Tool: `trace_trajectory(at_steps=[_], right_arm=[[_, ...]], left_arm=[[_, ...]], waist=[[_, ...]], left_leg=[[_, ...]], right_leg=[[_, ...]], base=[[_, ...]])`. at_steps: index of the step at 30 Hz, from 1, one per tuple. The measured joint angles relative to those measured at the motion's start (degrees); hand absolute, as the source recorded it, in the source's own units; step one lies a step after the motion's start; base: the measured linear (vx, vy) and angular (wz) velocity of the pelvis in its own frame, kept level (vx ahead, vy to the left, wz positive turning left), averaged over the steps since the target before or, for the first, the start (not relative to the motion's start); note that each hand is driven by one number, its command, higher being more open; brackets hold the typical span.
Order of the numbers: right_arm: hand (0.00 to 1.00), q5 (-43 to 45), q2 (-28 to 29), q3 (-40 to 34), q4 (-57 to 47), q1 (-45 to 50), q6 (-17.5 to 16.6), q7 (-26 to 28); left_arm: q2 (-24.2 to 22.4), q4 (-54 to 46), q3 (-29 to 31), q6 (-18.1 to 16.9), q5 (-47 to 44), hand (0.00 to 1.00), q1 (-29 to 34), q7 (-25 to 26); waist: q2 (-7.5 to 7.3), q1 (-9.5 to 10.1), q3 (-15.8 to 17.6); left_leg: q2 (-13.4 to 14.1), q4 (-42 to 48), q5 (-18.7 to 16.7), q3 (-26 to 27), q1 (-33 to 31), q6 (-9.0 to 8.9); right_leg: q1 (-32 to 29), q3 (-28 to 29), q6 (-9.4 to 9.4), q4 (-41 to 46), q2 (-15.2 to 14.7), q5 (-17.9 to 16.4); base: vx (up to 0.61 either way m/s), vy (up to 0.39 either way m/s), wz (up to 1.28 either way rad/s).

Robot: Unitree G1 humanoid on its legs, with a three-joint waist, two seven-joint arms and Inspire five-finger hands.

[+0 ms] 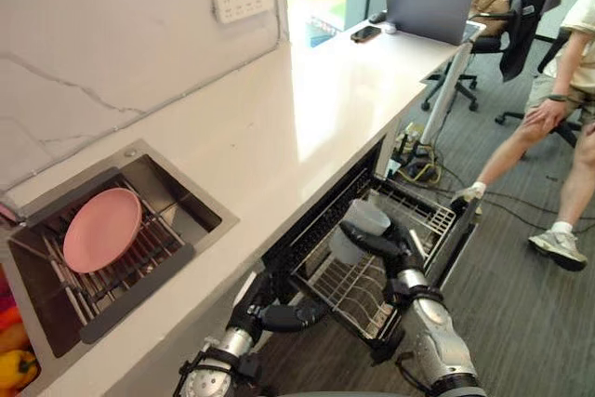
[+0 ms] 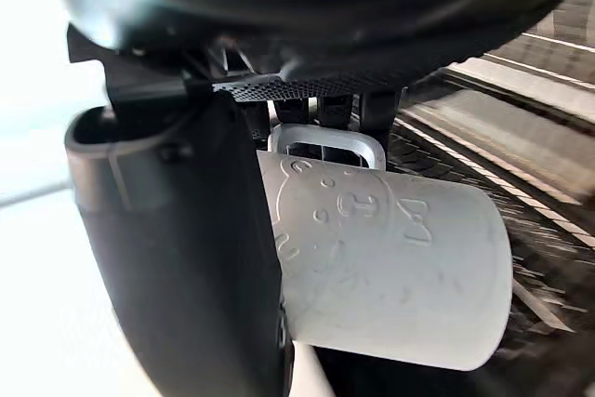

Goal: Walk over to the sink, pick up the cup, carry it to the dishwasher, place the cup inside the dishwasher, then close the dishwasher door

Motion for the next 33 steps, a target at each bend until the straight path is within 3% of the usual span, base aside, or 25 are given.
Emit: trace_trajectory(at_steps=[5,9,12,15,23,27,33], right_arm=[[0.00,-4.4,-1.1,1.6,8.9,-3.1,0.6,0.2],[0.00,-7.3,-3.1,1.7,14.2,-7.0,3.1,0.7],[0.00,-11.4,-3.7,1.3,19.0,-9.8,4.3,0.0],[0.00,-15.4,-5.0,-0.5,22.2,-11.8,5.2,-0.3],[0.00,-22.5,-10.9,-1.1,30.2,-21.7,6.2,0.1],[0.00,-24.9,-13.1,-2.6,31.6,-23.0,6.2,0.0],[0.00,-31.0,-14.2,-3.2,34.5,-23.6,5.5,0.1]], left_arm=[[1.0,9.8,1.1,0.2,6.3,1.00,0.4,3.0],[0.1,20.9,6.2,6.6,9.8,1.00,-2.5,5.6],[-0.1,27.9,11.4,9.0,13.0,1.00,-4.1,9.6],[-1.2,27.2,12.9,9.0,13.7,1.00,-4.8,10.1],[-1.3,28.5,12.9,8.8,13.6,1.00,-8.1,11.4],[-1.3,28.5,12.6,8.8,13.0,1.00,-9.6,12.1],[-1.0,28.5,11.8,8.4,10.8,1.00,-10.1,12.5]], waist=[[0.01,1.42,0.3],[0.41,1.81,1.5],[0.86,2.98,2.3],[0.96,4.47,3.4],[2.42,4.75,7.5],[3.43,5.78,10.0],[4.10,5.84,12.0]], left_leg=[[-0.2,0.0,1.0,-2.5,-1.3,0.08],[-0.5,-0.3,2.1,-5.4,-1.8,0.16],[-0.6,-0.4,2.4,-6.2,-2.1,-0.06],[-0.9,-0.4,3.0,-7.8,-3.1,-0.10],[-1.1,-0.3,4.5,-10.5,-6.1,0.30],[-1.3,-0.1,4.8,-11.4,-6.4,0.33],[-1.9,-0.1,5.0,-12.0,-6.6,0.57]], right_leg=[[0.4,-2.5,0.01,0.0,0.0,0.0],[1.6,-5.4,0.07,-0.1,-0.1,-0.3],[1.8,-6.0,0.11,0.0,-0.2,-0.6],[2.1,-7.5,0.15,0.2,-0.3,-0.6],[0.6,-10.3,0.20,1.4,-0.4,-0.6],[0.6,-10.6,-0.01,2.0,-0.6,-0.8],[0.1,-10.7,0.17,3.7,-1.5,-1.6]], base=[[-0.03,-0.010,0.28],[-0.08,-0.001,0.33],[-0.07,0.010,0.21],[-0.03,0.016,0.27],[-0.01,0.006,0.18],[0.00,0.004,0.15],[-0.01,0.015,0.07]])
